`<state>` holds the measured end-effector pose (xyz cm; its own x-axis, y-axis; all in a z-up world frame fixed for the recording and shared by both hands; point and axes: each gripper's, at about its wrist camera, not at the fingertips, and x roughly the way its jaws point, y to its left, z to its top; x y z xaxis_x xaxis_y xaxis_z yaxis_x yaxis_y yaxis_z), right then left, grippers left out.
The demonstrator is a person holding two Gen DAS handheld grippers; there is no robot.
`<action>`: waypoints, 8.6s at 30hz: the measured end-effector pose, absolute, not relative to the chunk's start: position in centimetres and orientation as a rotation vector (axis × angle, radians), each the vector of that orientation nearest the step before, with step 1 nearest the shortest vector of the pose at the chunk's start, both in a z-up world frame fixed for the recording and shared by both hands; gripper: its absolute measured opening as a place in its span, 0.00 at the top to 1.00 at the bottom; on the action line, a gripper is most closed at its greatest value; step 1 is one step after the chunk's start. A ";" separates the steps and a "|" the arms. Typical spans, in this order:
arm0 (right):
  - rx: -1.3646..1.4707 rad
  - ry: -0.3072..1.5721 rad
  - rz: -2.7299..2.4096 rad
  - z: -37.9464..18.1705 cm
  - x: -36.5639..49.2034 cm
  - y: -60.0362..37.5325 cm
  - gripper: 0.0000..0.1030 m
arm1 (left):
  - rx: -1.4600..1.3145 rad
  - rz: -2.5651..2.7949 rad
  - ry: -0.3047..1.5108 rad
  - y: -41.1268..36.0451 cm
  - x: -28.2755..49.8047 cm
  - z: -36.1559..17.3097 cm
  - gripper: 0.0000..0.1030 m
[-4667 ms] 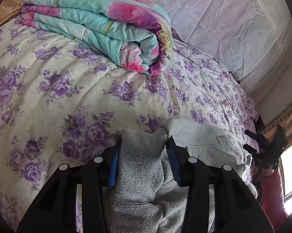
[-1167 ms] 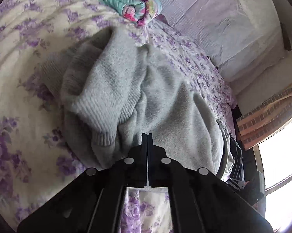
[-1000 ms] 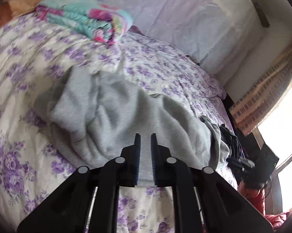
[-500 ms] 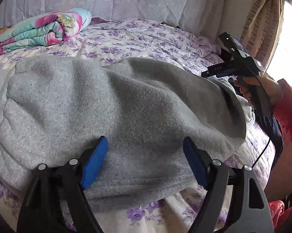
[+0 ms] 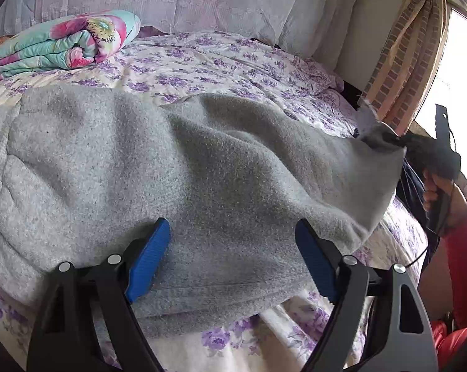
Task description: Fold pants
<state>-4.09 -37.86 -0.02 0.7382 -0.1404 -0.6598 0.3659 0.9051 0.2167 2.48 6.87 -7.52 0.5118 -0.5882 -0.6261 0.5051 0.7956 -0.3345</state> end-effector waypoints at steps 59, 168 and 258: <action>0.551 0.694 -0.087 -3.7 -10.6 -42.5 0.53 | -0.331 -0.544 0.805 10.7 0.6 -6.2 0.20; 0.182 0.937 0.256 -4.5 -4.1 -27.9 0.60 | -0.058 -0.381 0.865 9.4 5.1 -7.1 0.33; 0.986 0.752 0.056 -6.6 -11.2 -38.5 0.25 | -0.044 -0.455 0.834 -2.4 2.5 -2.7 0.16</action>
